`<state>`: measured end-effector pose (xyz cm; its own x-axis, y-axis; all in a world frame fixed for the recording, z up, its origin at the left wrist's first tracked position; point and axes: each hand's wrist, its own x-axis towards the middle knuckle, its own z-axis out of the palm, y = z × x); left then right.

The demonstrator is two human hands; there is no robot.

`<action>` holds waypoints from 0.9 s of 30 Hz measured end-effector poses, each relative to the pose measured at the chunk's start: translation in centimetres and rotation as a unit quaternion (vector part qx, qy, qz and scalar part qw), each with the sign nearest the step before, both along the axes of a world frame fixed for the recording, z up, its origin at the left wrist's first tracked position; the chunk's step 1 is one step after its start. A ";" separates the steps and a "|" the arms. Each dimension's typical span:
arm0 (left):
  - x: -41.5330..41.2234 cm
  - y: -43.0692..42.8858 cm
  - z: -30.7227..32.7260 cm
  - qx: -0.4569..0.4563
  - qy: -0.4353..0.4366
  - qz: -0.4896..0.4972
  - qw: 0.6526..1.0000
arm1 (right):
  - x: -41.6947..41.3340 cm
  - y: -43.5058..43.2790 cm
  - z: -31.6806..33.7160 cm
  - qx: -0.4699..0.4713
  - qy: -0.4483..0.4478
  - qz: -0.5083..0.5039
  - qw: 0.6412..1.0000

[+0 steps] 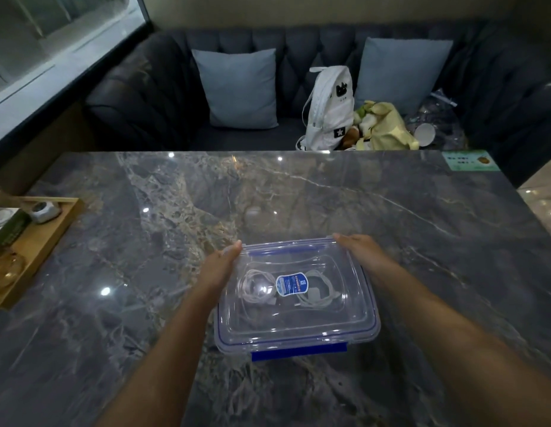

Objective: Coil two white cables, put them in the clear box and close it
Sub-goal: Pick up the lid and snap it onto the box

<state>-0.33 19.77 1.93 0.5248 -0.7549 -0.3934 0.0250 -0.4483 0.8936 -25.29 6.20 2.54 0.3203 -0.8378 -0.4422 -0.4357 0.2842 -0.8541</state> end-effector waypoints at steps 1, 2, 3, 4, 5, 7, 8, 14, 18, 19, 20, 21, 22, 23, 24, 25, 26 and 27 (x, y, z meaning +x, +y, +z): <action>-0.2 0.0 0.0 -0.003 0.008 0.008 1.000 | 0.0 0.0 -0.1 0.002 -0.008 -0.004 1.000; -0.2 0.0 -0.1 -0.004 0.013 0.010 1.000 | 0.1 0.0 -0.2 0.003 -0.018 -0.009 1.000; -0.2 -0.1 -0.1 -0.003 0.019 0.006 1.000 | 0.1 0.0 -0.4 0.005 -0.027 -0.015 1.000; 0.0 -0.2 -0.1 -0.003 0.030 -0.003 1.000 | 0.2 -0.1 -0.5 0.011 -0.034 -0.019 0.999; 0.2 -0.2 0.0 0.000 0.051 -0.011 0.999 | 0.1 -0.2 -0.5 0.024 -0.041 -0.024 0.999; 0.6 -0.3 0.2 0.003 0.107 -0.017 0.994 | 0.2 -0.7 -0.4 0.065 -0.060 -0.029 0.996; 0.9 -0.5 0.1 -0.001 0.118 -0.025 0.993 | 0.3 -1.1 -0.2 0.078 -0.063 -0.023 0.995; 1.9 -2.1 -0.2 -0.018 0.114 -0.023 0.993 | 0.9 -3.2 0.3 0.059 -0.019 0.085 0.994; 2.2 -2.3 -0.4 -0.011 0.108 -0.064 0.992 | 1.2 -4.0 0.8 0.079 0.008 0.156 0.985; 2.3 -2.3 -0.4 -0.017 0.103 -0.064 0.993 | 1.4 -4.0 0.8 0.068 0.013 0.169 0.983; 2.4 -2.3 -0.4 -0.024 0.095 -0.069 0.993 | 1.7 -4.0 0.9 0.051 0.020 0.184 0.981; 2.5 -2.2 -0.4 -0.031 0.085 -0.077 0.993 | 1.9 -3.9 1.1 0.033 0.026 0.199 0.979; 2.5 -2.2 -0.3 -0.037 0.067 -0.088 0.993 | 2.0 -3.8 1.3 0.015 0.026 0.214 0.976; 2.4 -2.2 -0.1 -0.043 0.044 -0.102 0.993 | 2.2 -3.9 1.5 -0.003 0.024 0.230 0.973; 2.3 -2.2 0.2 -0.045 0.010 -0.120 0.992 | 2.3 -3.9 1.7 -0.025 0.028 0.249 0.968; 2.1 -2.3 0.5 -0.040 -0.033 -0.140 0.989 | 2.7 -3.8 1.9 -0.050 0.041 0.272 0.960; 1.9 -2.5 0.9 -0.026 -0.085 -0.159 0.983 | 3.2 -3.8 2.0 -0.077 0.063 0.300 0.949; 1.4 -2.5 1.4 -0.004 -0.154 -0.178 0.972 | 3.7 -3.6 2.1 -0.100 0.086 0.325 0.937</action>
<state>1.11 17.29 3.30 0.3215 -0.9126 -0.2524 -0.4007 -0.3727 0.8370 -21.54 2.56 4.59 0.7296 -0.5630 -0.3883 -0.5969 -0.2469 -0.7634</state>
